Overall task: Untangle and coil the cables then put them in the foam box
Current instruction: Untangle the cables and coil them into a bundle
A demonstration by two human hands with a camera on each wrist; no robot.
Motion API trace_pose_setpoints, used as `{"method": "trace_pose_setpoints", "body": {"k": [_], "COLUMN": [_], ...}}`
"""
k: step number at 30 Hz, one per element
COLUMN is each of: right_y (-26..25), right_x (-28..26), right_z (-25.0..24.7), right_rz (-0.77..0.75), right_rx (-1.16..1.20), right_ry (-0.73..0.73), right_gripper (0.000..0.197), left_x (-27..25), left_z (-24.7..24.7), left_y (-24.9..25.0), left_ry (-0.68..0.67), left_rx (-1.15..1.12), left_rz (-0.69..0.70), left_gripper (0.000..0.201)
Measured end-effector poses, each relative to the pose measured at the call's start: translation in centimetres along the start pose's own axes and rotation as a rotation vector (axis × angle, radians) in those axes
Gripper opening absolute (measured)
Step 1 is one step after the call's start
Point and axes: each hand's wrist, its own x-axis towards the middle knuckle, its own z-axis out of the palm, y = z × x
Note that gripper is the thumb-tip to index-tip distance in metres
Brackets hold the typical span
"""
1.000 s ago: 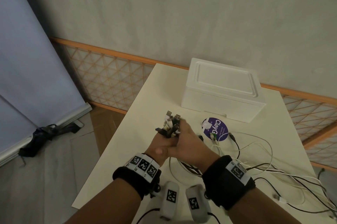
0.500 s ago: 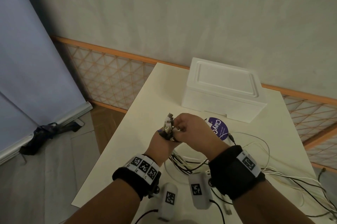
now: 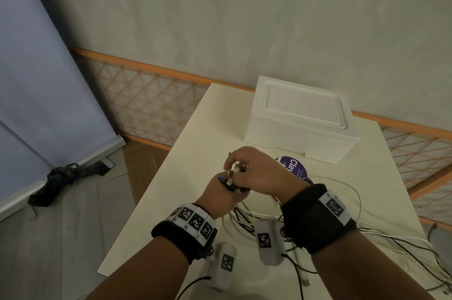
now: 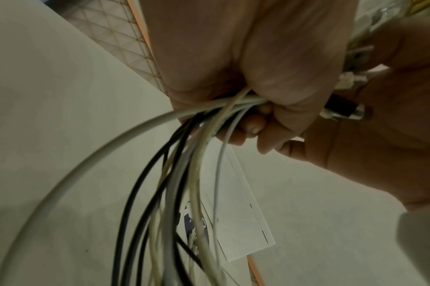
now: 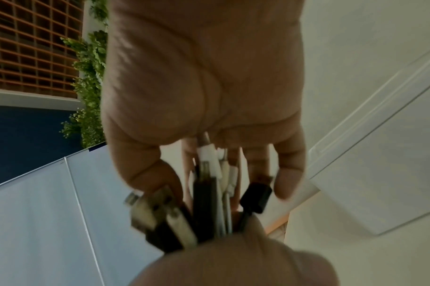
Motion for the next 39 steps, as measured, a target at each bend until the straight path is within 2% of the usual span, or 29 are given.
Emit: {"method": "trace_pose_setpoints", "body": {"k": [2,3,8,10,14,21,23,28,34,39], "right_y": [-0.1,0.0,-0.4,-0.4,-0.1,0.1,0.1,0.4,1.1,0.8], "right_x": [0.0,0.1,0.7,0.7,0.6,1.0,0.8,0.7,0.7,0.1], "right_z": [-0.4,-0.6,-0.4,0.0,0.3,-0.9,-1.0,-0.1,0.9,0.7], "right_rz": [0.025,0.019,-0.124,-0.142,-0.067,-0.077,-0.096,-0.069,-0.028,-0.149], "right_rx": [-0.057,-0.106,-0.365,-0.323,-0.125,-0.316,-0.33,-0.101,0.301,0.197], "right_ry": [-0.14,-0.162,-0.061,0.027,0.113,-0.057,-0.055,0.136,0.178,0.116], "right_gripper": [0.017,0.017,0.01,0.013,0.025,0.02,0.02,0.02,0.016,0.024], "left_x": [-0.2,-0.2,0.1,0.1,0.1,0.4,0.3,-0.1,0.0,0.1], "left_z": [0.1,0.2,0.1,-0.2,-0.1,0.8,0.8,0.4,0.6,0.3], "left_y": [0.0,-0.1,0.5,0.9,0.9,0.0,0.1,0.7,0.5,0.6], "left_ry": [-0.042,-0.051,-0.013,-0.001,0.016,0.027,0.005,0.013,-0.02,-0.023], "left_rx": [0.05,0.072,0.048,0.007,-0.015,0.076,0.038,-0.068,-0.048,-0.065], "left_rz": [0.034,0.044,-0.013,-0.037,-0.066,-0.092,-0.1,-0.102,-0.127,-0.113], "left_gripper": [0.033,0.033,0.023,0.016,0.022,0.03,0.028,0.024,0.027,0.028]}}
